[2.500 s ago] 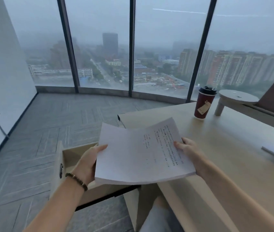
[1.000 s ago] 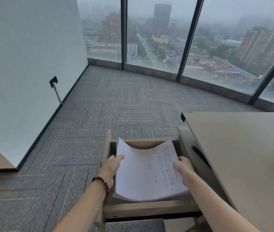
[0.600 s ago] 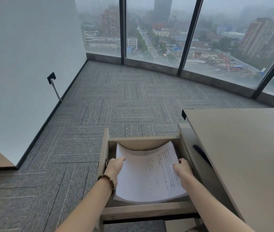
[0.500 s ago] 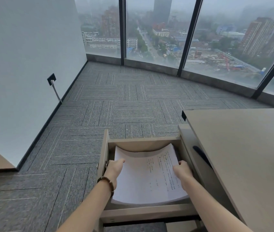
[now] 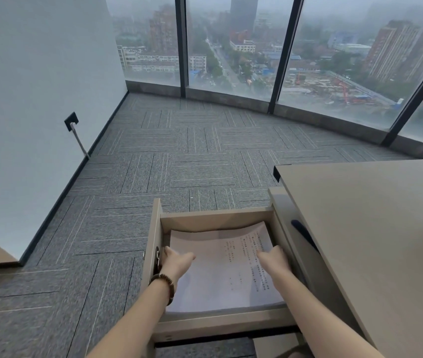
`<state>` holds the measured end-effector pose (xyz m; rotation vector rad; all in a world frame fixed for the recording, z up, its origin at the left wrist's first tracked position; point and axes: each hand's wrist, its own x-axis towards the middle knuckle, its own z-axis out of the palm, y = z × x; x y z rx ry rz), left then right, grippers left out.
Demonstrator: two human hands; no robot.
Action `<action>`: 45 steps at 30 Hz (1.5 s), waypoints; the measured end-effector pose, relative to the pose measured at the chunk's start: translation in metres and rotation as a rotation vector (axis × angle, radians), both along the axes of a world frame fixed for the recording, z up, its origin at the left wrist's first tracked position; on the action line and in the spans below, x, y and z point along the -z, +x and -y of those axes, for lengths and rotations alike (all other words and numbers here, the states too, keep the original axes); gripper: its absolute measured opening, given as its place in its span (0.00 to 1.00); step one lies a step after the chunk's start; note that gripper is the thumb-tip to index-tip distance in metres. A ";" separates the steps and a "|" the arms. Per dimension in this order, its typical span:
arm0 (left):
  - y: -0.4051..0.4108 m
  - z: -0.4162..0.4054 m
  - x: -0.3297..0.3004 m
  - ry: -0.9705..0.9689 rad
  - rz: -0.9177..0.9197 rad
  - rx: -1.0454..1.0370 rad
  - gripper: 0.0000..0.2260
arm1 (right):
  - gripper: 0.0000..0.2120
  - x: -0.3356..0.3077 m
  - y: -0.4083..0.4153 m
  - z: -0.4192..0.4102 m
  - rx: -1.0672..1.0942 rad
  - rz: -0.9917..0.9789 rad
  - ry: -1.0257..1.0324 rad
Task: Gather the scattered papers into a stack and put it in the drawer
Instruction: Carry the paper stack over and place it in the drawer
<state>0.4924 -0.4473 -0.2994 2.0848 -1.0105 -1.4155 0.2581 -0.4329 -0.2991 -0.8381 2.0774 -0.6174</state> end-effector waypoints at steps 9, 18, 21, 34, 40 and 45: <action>-0.003 -0.001 -0.005 0.108 0.023 0.143 0.54 | 0.28 0.000 0.001 -0.005 -0.043 -0.025 0.037; 0.004 -0.012 -0.016 0.007 0.101 0.233 0.41 | 0.32 -0.006 0.002 -0.008 -0.131 -0.150 -0.006; 0.009 -0.013 -0.022 -0.092 0.101 0.262 0.36 | 0.31 -0.018 0.004 -0.007 -0.163 -0.211 -0.050; 0.043 -0.037 -0.066 -0.683 0.190 0.047 0.21 | 0.18 -0.119 0.006 -0.029 -0.321 -0.145 -0.334; 0.055 -0.042 -0.052 -0.439 0.104 -0.019 0.28 | 0.10 -0.150 -0.021 -0.047 -0.306 -0.190 -0.646; 0.072 -0.028 -0.006 -0.290 -0.275 -0.176 0.37 | 0.14 -0.146 -0.067 -0.056 -0.377 -0.657 -0.570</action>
